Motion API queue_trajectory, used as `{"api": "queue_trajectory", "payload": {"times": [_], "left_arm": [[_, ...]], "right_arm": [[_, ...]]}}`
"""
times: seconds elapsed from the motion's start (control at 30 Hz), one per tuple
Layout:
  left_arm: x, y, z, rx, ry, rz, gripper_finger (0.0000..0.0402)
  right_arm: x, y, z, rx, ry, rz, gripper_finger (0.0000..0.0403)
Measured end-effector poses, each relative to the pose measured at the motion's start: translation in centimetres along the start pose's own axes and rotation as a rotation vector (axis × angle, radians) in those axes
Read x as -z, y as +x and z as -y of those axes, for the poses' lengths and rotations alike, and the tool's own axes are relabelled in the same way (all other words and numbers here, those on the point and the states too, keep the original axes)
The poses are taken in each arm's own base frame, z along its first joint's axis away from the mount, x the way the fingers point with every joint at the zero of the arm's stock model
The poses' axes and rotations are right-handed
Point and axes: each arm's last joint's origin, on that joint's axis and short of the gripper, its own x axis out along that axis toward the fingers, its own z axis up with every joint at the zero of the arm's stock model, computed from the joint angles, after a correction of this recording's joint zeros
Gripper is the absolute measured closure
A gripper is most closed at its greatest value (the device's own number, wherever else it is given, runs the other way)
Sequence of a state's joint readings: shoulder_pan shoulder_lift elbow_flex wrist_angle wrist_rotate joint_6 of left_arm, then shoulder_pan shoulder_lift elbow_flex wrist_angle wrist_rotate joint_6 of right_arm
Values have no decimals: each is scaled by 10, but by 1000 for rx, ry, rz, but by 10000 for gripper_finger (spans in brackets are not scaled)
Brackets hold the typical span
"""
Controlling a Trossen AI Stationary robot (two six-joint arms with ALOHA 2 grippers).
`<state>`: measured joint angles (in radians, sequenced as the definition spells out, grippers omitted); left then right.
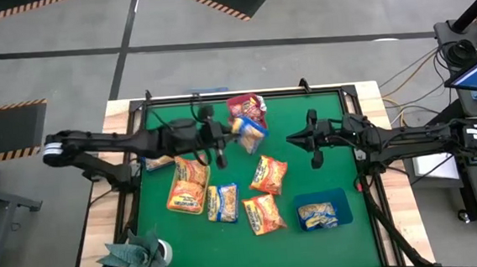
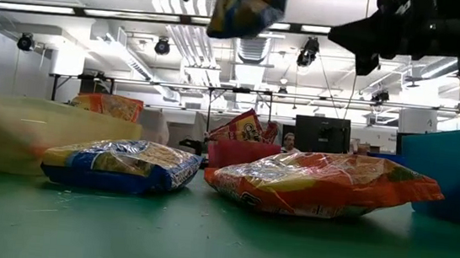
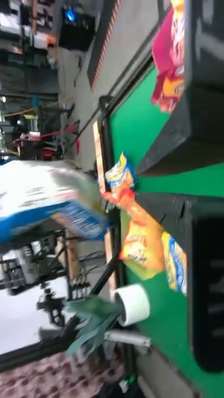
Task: Sort Maruchan noodles
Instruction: Put the blue noodle pack into the blue bin
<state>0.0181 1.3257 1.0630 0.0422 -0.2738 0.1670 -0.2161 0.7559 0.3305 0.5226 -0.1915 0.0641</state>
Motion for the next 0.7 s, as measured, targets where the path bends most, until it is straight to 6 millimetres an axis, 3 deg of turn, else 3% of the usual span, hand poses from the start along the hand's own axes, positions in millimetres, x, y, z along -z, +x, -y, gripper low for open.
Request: {"api": "queue_trajectory", "payload": {"times": [0.27,0.43,0.7], "left_arm": [[16,30,15,-64,8,-20,397],[19,39,15,-192,-19,-13,397],[17,40,15,-202,-42,19,397]], "right_arm": [[-6,7,-11,-52,139,100,247],[-1,12,-12,82,143,95,176],[4,21,-9,185,119,106,117]]}}
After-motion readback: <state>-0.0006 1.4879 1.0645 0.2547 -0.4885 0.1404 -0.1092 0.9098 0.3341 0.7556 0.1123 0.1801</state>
